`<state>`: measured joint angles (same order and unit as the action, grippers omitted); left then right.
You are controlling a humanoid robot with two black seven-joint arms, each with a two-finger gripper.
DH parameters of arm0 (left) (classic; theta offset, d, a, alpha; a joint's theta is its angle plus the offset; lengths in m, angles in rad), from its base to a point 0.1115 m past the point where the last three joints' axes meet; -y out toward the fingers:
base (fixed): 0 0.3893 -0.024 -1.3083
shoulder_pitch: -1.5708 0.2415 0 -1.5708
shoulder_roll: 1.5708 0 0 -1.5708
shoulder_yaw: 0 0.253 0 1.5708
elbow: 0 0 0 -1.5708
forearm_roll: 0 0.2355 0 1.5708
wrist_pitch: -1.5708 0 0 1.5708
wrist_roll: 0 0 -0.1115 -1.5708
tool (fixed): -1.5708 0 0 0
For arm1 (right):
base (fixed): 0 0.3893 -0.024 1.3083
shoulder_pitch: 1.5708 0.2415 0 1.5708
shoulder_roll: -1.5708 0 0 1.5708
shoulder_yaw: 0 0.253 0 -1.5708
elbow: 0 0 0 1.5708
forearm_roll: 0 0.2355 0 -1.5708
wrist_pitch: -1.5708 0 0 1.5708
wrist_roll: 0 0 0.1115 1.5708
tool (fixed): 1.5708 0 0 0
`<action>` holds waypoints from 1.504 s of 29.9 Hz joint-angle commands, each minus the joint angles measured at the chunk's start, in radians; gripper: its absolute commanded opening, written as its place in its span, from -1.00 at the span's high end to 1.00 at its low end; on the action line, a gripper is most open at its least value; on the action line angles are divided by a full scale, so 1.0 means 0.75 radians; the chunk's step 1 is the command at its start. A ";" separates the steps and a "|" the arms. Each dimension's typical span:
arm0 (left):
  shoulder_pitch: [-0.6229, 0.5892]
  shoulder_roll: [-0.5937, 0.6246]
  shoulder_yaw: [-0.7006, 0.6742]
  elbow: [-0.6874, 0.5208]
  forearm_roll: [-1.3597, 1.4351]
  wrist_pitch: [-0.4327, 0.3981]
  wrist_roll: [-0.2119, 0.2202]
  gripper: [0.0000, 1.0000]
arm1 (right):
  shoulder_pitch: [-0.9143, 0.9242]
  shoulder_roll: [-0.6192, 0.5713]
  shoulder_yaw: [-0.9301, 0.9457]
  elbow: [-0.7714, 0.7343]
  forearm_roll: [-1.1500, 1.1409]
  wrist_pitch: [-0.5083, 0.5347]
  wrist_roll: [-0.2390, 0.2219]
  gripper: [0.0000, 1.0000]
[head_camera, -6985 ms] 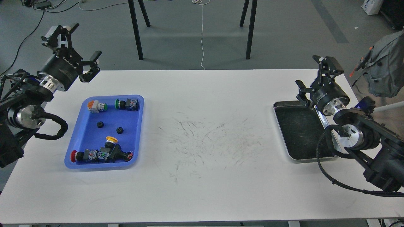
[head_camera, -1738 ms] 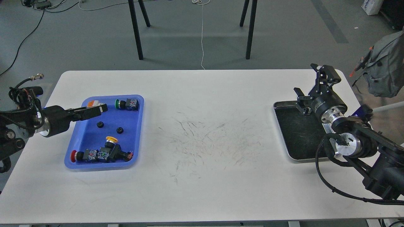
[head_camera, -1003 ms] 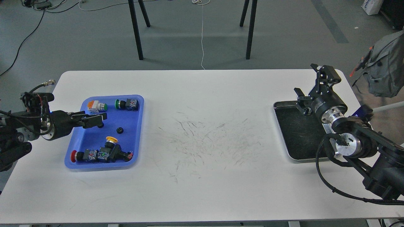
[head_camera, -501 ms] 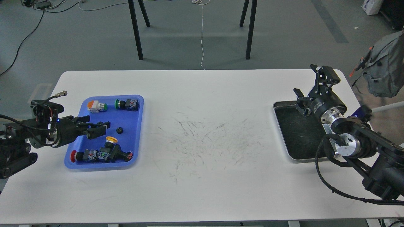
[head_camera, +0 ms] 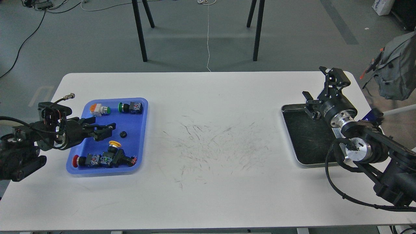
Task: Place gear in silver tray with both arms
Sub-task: 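Lower the left gripper into the blue tray and grasp a black gear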
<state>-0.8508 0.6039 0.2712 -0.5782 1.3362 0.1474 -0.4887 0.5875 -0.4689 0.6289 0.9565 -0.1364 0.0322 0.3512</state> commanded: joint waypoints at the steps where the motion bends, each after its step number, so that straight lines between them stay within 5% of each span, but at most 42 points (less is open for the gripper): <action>1: 0.009 -0.003 -0.002 0.020 -0.004 0.000 0.000 -0.76 | 0.000 0.001 -0.002 -0.001 0.000 0.000 0.000 -0.97; 24: 0.052 -0.048 0.005 0.067 -0.004 0.069 0.000 -0.42 | 0.000 0.001 -0.004 -0.001 0.000 0.000 0.000 -0.97; 29: 0.052 -0.046 0.005 0.063 -0.004 0.069 0.000 -0.15 | -0.002 0.001 -0.004 -0.001 0.000 0.000 0.000 -0.97; 45: 0.059 -0.032 0.005 0.055 0.004 0.069 0.000 0.20 | -0.004 0.010 -0.004 -0.001 -0.012 0.000 0.000 -0.97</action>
<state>-0.8064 0.5794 0.2751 -0.5363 1.3391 0.1994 -0.4887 0.5844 -0.4617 0.6259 0.9556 -0.1433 0.0322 0.3512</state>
